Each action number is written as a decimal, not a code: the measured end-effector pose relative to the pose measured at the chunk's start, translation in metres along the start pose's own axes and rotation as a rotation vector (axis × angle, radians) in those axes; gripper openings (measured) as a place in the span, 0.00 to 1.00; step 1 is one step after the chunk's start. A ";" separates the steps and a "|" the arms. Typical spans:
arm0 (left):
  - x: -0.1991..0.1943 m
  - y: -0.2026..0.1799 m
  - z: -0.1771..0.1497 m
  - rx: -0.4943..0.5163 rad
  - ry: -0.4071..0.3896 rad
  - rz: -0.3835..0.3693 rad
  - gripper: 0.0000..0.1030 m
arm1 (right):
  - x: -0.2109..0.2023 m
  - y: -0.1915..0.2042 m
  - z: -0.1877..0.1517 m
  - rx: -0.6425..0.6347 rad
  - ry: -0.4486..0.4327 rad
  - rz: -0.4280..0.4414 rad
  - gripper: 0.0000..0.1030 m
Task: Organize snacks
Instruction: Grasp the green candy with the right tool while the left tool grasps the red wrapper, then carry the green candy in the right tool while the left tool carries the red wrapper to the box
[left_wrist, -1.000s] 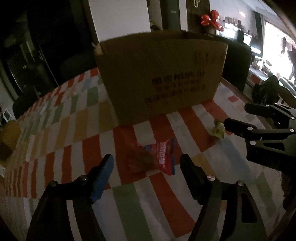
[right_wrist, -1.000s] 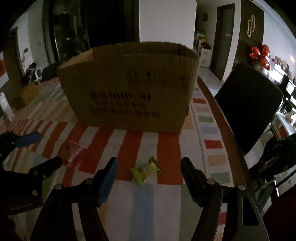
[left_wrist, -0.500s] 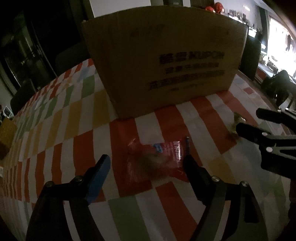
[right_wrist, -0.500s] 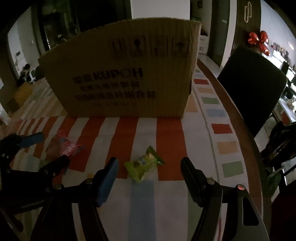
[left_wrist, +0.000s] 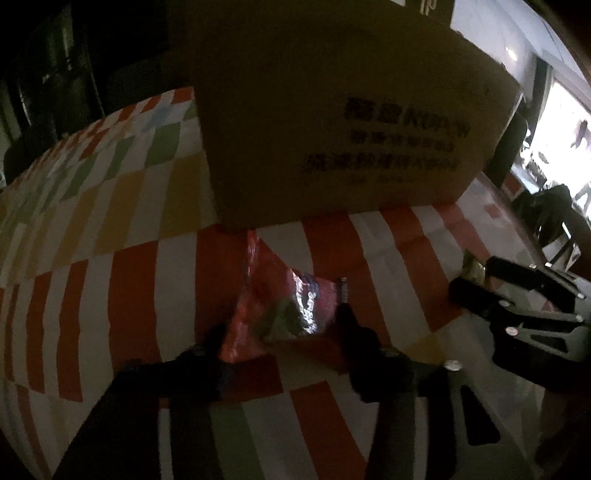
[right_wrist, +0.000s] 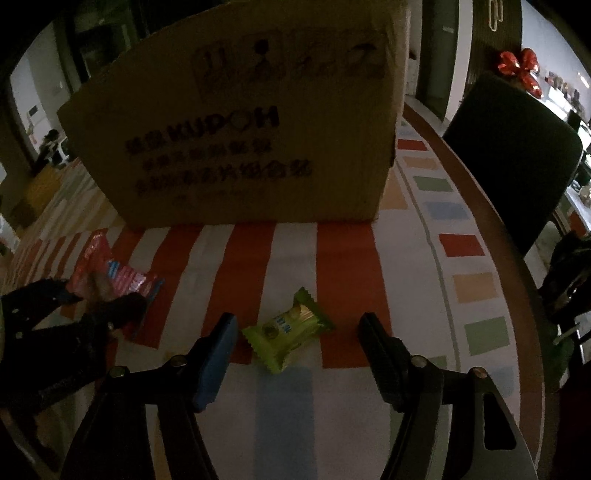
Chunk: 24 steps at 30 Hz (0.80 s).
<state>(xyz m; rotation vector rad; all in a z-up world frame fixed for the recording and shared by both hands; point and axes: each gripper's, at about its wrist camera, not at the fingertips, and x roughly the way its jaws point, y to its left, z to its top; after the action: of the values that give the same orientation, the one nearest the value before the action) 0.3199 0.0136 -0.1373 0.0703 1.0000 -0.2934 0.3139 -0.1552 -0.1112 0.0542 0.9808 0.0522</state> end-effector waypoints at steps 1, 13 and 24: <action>-0.001 -0.001 0.000 -0.006 -0.003 -0.007 0.41 | 0.000 0.001 0.000 -0.004 -0.006 -0.004 0.61; -0.022 -0.018 -0.001 -0.018 -0.057 -0.022 0.26 | -0.002 -0.001 0.001 0.003 -0.018 0.053 0.30; -0.040 -0.024 -0.005 -0.045 -0.085 -0.066 0.25 | -0.026 0.000 -0.001 -0.017 -0.057 0.092 0.28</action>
<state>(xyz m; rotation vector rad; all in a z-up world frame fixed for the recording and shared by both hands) 0.2885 -0.0004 -0.1045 -0.0161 0.9249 -0.3310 0.2986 -0.1572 -0.0899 0.0846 0.9201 0.1429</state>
